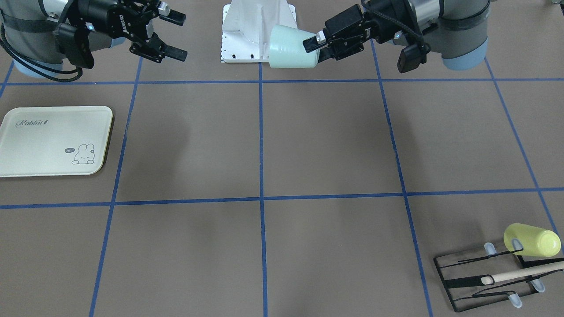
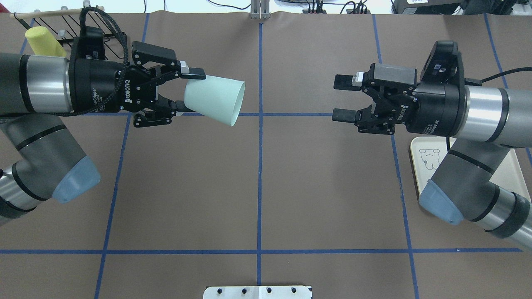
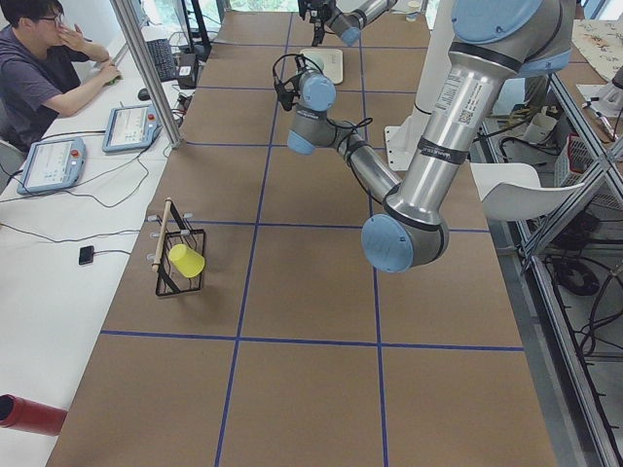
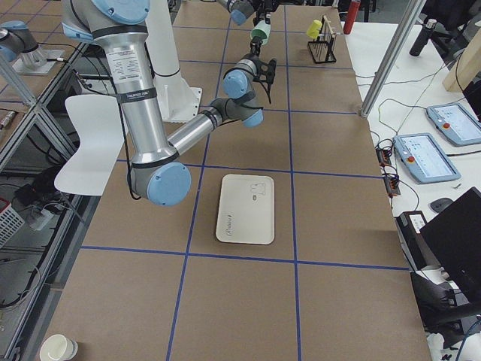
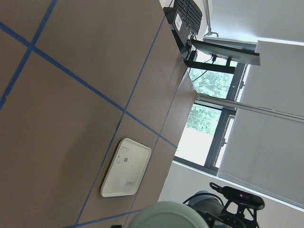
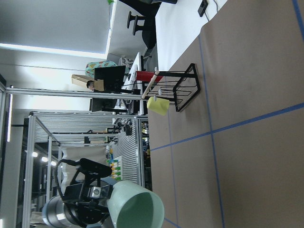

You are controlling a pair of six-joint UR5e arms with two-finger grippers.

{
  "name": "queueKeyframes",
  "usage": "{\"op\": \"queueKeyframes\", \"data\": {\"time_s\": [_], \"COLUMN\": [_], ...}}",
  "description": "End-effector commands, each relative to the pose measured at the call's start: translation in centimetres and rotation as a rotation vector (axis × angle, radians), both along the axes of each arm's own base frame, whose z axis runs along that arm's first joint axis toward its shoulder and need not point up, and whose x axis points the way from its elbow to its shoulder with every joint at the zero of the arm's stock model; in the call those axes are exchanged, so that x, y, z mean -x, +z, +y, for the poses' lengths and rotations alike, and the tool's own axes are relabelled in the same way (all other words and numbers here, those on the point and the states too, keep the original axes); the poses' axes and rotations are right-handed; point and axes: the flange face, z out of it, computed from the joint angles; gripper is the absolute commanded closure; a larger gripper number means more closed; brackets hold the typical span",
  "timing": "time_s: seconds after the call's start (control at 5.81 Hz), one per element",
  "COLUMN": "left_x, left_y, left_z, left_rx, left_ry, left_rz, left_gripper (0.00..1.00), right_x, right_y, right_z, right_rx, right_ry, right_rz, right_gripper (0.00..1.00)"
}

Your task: Left arm grabs green cup and hands to right arm on tray

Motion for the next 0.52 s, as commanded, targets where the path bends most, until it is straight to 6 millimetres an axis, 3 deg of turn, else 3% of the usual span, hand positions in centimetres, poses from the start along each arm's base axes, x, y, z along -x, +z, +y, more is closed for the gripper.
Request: {"op": "queueKeyframes", "data": {"time_s": [0.0, 0.17, 0.34], "left_x": [-0.2, -0.3, -1.2], "left_y": [0.2, 0.2, 0.4], "left_z": [-0.5, -0.5, -0.1], "left_rx": [0.052, 0.053, 0.059], "left_ry": [-0.014, -0.012, 0.004], "left_rz": [0.044, 0.043, 0.037], "left_gripper": [0.92, 0.92, 0.92], "right_x": [1.6, 2.4, 4.1], "right_y": [-1.1, -3.1, -3.6], "right_z": [1.8, 1.7, 2.1], "right_rx": [0.017, 0.030, 0.075], "right_ry": [-0.001, -0.014, -0.002], "right_rz": [-0.110, -0.140, -0.157], "right_gripper": [0.00, 0.00, 0.01]}}
